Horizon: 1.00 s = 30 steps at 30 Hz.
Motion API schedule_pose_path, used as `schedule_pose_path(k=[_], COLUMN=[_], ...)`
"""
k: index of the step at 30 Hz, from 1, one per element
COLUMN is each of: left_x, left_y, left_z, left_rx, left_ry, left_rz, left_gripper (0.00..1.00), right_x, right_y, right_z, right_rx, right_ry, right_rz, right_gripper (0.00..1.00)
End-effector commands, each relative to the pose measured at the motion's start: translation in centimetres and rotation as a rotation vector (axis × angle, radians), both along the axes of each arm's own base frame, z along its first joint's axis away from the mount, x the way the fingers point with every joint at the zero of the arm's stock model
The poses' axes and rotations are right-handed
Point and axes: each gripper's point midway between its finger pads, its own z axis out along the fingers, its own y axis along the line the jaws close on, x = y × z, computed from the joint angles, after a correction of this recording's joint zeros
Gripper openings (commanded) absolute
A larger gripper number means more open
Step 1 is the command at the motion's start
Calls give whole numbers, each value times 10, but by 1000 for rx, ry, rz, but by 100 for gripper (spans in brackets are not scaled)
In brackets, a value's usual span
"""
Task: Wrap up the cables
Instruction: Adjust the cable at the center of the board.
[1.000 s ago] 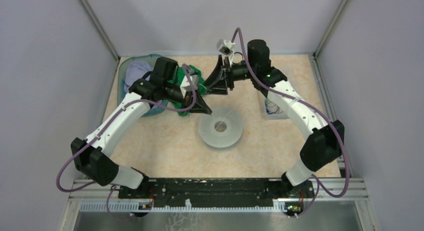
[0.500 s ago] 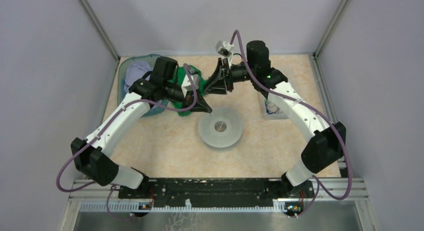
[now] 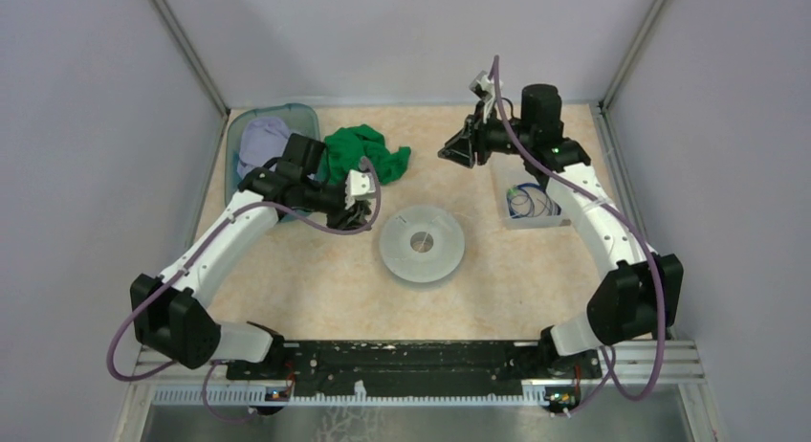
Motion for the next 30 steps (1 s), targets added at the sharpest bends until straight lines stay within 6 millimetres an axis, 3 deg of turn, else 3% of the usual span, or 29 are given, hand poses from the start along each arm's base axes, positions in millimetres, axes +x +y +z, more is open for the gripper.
schedule_pose_path(k=[1, 6, 14, 19, 22, 25, 27, 30], left_x=[10, 31, 69, 85, 88, 87, 85, 77], left_y=[60, 98, 109, 113, 109, 101, 93, 74], left_z=[-54, -98, -139, -156, -154, -143, -127, -94], left_rx=[321, 539, 623, 642, 610, 551, 495, 375], left_ry=[-109, -200, -229, -264, -254, -243, -231, -174], left_rz=[46, 70, 131, 180, 206, 219, 230, 244], left_gripper=[49, 58, 56, 47, 35, 15, 6, 0], right_x=[-8, -10, -16, -20, -21, -20, -17, -17], right_y=[-6, -6, -5, -7, -7, -7, -7, -5], right_z=[12, -4, -15, -17, -20, -22, -21, -20], right_rx=[-10, -17, -21, -28, -30, -28, -31, -21], right_ry=[-72, -46, -7, -5, -3, -1, -8, -15], right_rz=[-19, -13, 7, 10, 10, 9, 0, 13], right_gripper=[39, 40, 40, 40, 41, 41, 41, 47])
